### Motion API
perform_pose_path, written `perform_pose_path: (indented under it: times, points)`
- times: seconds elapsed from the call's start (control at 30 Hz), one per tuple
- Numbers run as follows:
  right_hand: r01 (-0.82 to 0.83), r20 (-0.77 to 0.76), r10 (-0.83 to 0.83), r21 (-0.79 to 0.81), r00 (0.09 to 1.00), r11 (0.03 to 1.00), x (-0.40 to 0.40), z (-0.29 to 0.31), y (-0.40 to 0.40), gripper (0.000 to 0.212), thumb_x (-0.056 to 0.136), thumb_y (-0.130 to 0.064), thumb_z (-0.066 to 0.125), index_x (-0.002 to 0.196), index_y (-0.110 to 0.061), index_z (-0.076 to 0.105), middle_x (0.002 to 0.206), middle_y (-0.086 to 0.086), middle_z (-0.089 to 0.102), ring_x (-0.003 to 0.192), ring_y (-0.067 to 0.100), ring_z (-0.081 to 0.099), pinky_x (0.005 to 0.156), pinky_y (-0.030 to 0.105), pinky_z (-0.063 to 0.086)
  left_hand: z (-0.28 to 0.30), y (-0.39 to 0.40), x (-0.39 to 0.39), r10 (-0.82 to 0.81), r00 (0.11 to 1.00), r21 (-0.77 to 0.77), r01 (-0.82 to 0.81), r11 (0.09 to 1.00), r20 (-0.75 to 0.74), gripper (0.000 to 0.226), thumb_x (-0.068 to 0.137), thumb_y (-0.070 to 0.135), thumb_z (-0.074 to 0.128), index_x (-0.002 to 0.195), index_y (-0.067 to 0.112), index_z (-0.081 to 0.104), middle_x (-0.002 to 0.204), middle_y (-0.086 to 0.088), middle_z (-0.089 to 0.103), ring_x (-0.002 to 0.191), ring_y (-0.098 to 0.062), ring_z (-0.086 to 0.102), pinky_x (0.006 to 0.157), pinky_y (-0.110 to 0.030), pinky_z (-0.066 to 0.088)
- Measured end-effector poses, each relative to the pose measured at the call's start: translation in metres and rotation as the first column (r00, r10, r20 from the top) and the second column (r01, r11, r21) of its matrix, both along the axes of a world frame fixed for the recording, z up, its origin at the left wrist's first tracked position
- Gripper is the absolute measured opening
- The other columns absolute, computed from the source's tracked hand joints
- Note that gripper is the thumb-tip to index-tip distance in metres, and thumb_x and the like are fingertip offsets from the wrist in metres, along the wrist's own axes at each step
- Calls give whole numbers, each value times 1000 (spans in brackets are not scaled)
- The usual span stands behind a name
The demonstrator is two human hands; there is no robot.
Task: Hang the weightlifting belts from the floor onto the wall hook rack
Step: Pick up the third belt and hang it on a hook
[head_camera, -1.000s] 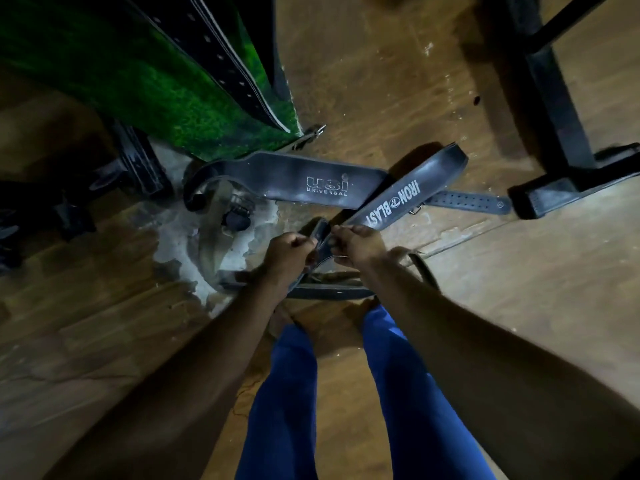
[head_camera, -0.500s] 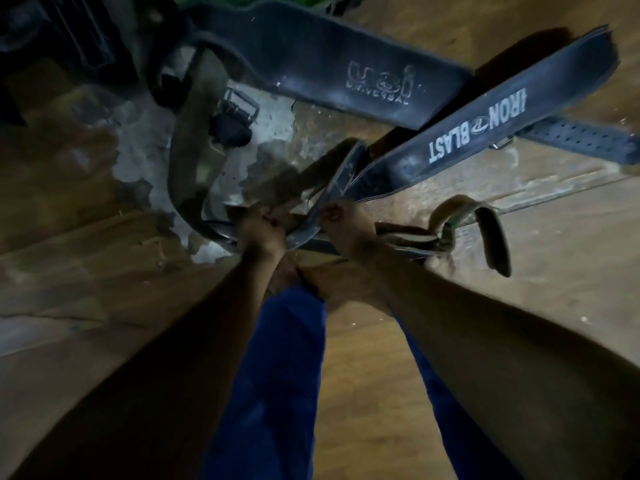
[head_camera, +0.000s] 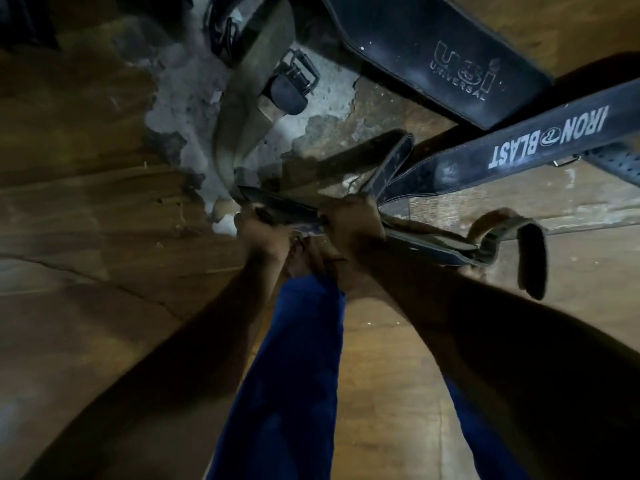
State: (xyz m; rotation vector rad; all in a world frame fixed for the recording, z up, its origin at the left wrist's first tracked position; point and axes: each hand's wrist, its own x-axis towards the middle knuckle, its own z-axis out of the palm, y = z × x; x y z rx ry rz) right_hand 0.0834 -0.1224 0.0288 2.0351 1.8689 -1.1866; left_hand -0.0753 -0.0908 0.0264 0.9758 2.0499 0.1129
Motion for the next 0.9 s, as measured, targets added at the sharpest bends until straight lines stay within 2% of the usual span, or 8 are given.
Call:
perform_pose_path:
  times: [0.13,0.2,0.33,0.43,0.53,0.63,0.7,0.9]
  points:
    - [157,-88,-146,130,985,979,-1,26,3,21,95,-27,55,112,-18,64,109,8,71,107,30,62,102,44,42,29,17,14,185,982,61,-182,981,-47,68,90,32,70,144,4,40,145,-24,46,129,-34,52,102,-31,42]
    - [215,-182,-200,71,963,974,0,48,6,21,94,-26,57,112,-17,63,109,8,70,105,30,63,93,39,46,48,27,21,416,894,-108,-403,909,167,67,92,34,69,145,12,37,145,-17,51,128,-30,56,106,-39,47]
    - [225,-263,-212,19,941,974,4,95,9,42,87,-48,54,119,-21,65,103,7,73,93,27,68,79,35,55,93,47,25,676,595,-486,-478,732,434,20,97,29,63,106,11,66,92,-7,77,74,-17,74,62,-29,57]
    - [281,-264,-276,-22,924,960,13,129,13,53,79,-56,47,115,-24,68,103,8,73,91,26,67,80,35,53,121,54,34,666,561,-468,-475,745,492,20,92,19,71,106,6,69,101,-10,77,88,-23,75,63,-30,60]
    - [436,-331,-468,-169,820,884,18,162,25,29,87,-42,49,96,-23,69,94,6,70,86,24,65,73,32,48,156,56,45,678,516,-417,-539,732,523,9,88,13,75,92,7,68,85,-5,76,84,-24,74,71,-34,61]
    - [664,-409,-766,-389,497,638,16,201,53,28,93,-41,44,82,-26,64,85,1,68,81,20,63,68,33,48,193,52,54,633,513,-333,-561,758,579,8,91,6,69,96,0,65,77,-4,73,75,-22,72,68,-34,59]
    - [666,-381,-860,-549,339,505,21,226,76,33,103,-41,45,90,-21,68,93,3,72,83,17,65,71,33,48,217,43,60,562,540,-255,-539,802,627,26,91,1,67,114,-8,61,95,-14,72,82,-26,70,68,-36,58]
    - [646,-312,-887,-608,339,461,42,279,99,18,92,-19,73,95,-2,71,83,11,69,73,23,65,56,24,51,281,20,73,341,619,-170,-320,932,707,52,82,0,75,129,-2,52,120,-24,68,102,-39,70,75,-43,61]
